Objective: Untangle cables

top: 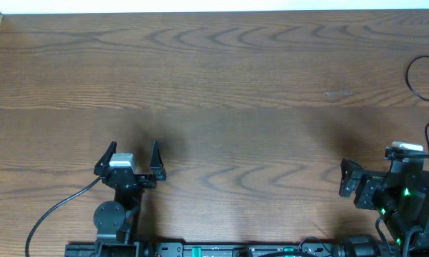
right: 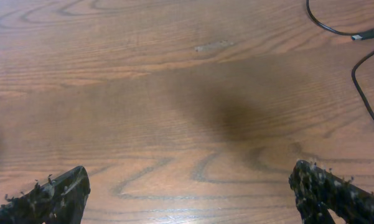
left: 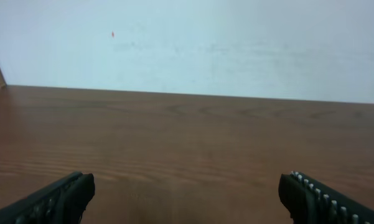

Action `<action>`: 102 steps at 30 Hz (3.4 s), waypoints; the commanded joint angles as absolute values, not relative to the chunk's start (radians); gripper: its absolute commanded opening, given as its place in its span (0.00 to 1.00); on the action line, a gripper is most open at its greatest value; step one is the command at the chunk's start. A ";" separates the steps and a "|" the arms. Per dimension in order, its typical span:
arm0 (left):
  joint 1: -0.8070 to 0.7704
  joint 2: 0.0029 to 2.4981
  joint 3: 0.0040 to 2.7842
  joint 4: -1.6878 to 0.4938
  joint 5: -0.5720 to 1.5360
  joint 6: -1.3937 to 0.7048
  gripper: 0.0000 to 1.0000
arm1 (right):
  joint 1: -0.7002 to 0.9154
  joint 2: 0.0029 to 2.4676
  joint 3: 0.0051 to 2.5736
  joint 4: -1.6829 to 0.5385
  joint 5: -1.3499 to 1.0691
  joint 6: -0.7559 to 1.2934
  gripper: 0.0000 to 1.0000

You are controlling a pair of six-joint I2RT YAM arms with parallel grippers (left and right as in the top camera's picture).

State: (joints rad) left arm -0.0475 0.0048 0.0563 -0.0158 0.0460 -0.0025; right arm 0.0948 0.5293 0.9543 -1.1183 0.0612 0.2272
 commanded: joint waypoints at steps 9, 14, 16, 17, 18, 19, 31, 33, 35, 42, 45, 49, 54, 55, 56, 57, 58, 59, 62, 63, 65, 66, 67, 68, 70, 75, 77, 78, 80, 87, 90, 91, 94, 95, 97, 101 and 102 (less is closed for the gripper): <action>-0.039 0.001 0.004 -0.006 0.051 0.003 1.00 | 0.102 0.529 0.965 -1.119 0.073 0.235 0.99; -0.001 0.001 0.004 -0.007 0.052 0.003 1.00 | 0.102 0.529 0.965 -1.119 0.072 0.235 0.99; 0.002 0.001 0.004 -0.016 0.043 0.006 1.00 | 0.102 0.529 0.965 -1.119 0.072 0.235 0.99; 0.001 0.001 0.004 -0.028 0.039 0.006 1.00 | 0.102 0.529 0.965 -1.119 0.072 0.235 0.99; 0.001 0.001 0.004 -0.050 0.040 0.006 1.00 | 0.102 0.529 0.965 -1.120 0.072 0.235 0.99; 0.001 0.001 0.004 -0.074 0.039 0.002 1.00 | 0.102 0.529 0.965 -1.119 0.073 0.235 0.99; 0.001 0.001 0.004 -0.070 0.033 0.003 1.00 | 0.102 0.529 0.965 -1.119 0.073 0.235 0.99; 0.001 0.001 0.004 -0.070 0.033 0.003 1.00 | 0.102 0.529 0.965 -1.119 0.072 0.235 0.99; 0.001 0.001 0.004 -0.070 0.033 0.002 1.00 | 0.102 0.529 0.965 -1.119 0.072 0.235 0.99; 0.001 0.001 0.004 -0.071 0.014 0.007 1.00 | 0.102 0.529 0.965 -1.119 0.072 0.235 0.99; 0.001 0.001 0.004 -0.071 0.014 0.007 1.00 | 0.102 0.529 0.965 -1.119 0.072 0.235 0.99; 0.001 0.001 0.004 -0.071 0.015 0.006 1.00 | 0.102 0.529 0.965 -1.119 0.072 0.235 0.99; 0.001 0.001 0.004 -0.071 0.018 0.006 1.00 | 0.102 0.529 0.965 -1.119 0.072 0.235 0.99; 0.001 0.001 0.004 -0.071 0.020 0.006 1.00 | 0.102 0.529 0.965 -1.119 0.072 0.235 0.99; 0.001 0.001 0.004 -0.071 0.023 0.006 1.00 | 0.102 0.529 0.965 -1.119 0.072 0.235 0.99; 0.001 0.001 0.004 -0.070 0.027 0.006 1.00 | 0.102 0.529 0.965 -1.119 0.073 0.235 0.99; 0.001 0.001 0.004 -0.070 0.032 0.006 1.00 | 0.102 0.529 0.965 -1.119 0.072 0.235 0.99; 0.001 0.001 0.004 -0.070 0.033 0.006 1.00 | 0.102 0.529 0.965 -1.119 0.073 0.235 0.99; 0.001 0.001 0.004 -0.070 0.033 0.006 1.00 | 0.102 0.529 0.965 -1.119 0.073 0.235 0.99; 0.002 0.002 0.004 -0.070 0.033 0.006 1.00 | 0.102 0.529 0.965 -1.119 0.073 0.235 0.99; 0.002 0.004 0.004 -0.070 0.033 0.006 1.00 | 0.102 0.529 0.965 -1.119 0.072 0.235 0.99; 0.002 0.004 0.004 -0.070 0.033 0.006 1.00 | 0.102 0.529 0.965 -1.119 0.072 0.235 0.99; 0.002 0.004 0.004 -0.070 0.033 0.006 1.00 | 0.102 0.529 0.965 -1.119 0.072 0.235 0.99; 0.002 0.004 0.004 -0.070 0.033 0.006 1.00 | 0.102 0.529 0.965 -1.119 0.072 0.235 0.99; 0.002 0.004 0.004 -0.070 0.033 0.006 1.00 | 0.102 0.529 0.965 -1.119 0.073 0.235 0.99; 0.002 0.004 0.004 -0.070 0.033 0.006 1.00 | 0.102 0.529 0.965 -1.119 0.072 0.235 0.99; 0.002 0.004 0.004 -0.070 0.033 0.006 1.00 | 0.102 0.529 0.965 -1.119 0.072 0.235 0.99; 0.002 0.004 0.004 -0.070 0.033 0.006 1.00 | 0.102 0.529 0.965 -1.119 0.073 0.235 0.99; 0.002 0.004 0.004 -0.070 0.033 0.006 1.00 | 0.102 0.529 0.965 -1.119 0.072 0.235 0.99; 0.002 0.004 0.004 -0.070 0.033 0.006 1.00 | 0.103 0.529 0.964 -1.121 0.138 0.211 0.99; 0.002 0.004 0.004 -0.070 0.033 0.006 1.00 | 0.094 0.516 0.938 -1.046 0.159 0.163 0.99; 0.002 0.004 0.004 -0.070 0.033 0.006 1.00 | 0.087 0.505 0.917 -1.001 0.158 0.142 0.99; 0.002 0.004 0.004 -0.070 0.033 0.006 1.00 | 0.070 0.463 0.824 -0.866 0.147 0.125 0.99; 0.002 0.004 0.004 -0.070 0.033 0.006 1.00 | 0.070 0.443 0.788 -0.827 0.147 0.125 0.99; 0.002 0.004 0.004 -0.070 0.033 0.006 1.00 | 0.070 0.402 0.707 -0.746 0.149 0.097 0.99; 0.002 0.004 0.004 -0.070 0.033 0.006 1.00 | 0.070 0.324 0.562 -0.594 0.139 0.038 0.99; 0.002 0.004 0.004 -0.070 0.033 0.006 1.00 | 0.070 0.310 0.535 -0.566 0.139 0.038 0.99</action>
State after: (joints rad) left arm -0.0017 0.0048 0.0158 -0.0250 0.0471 -0.0021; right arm 0.0750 0.3515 0.5987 -0.6056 0.1314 0.0929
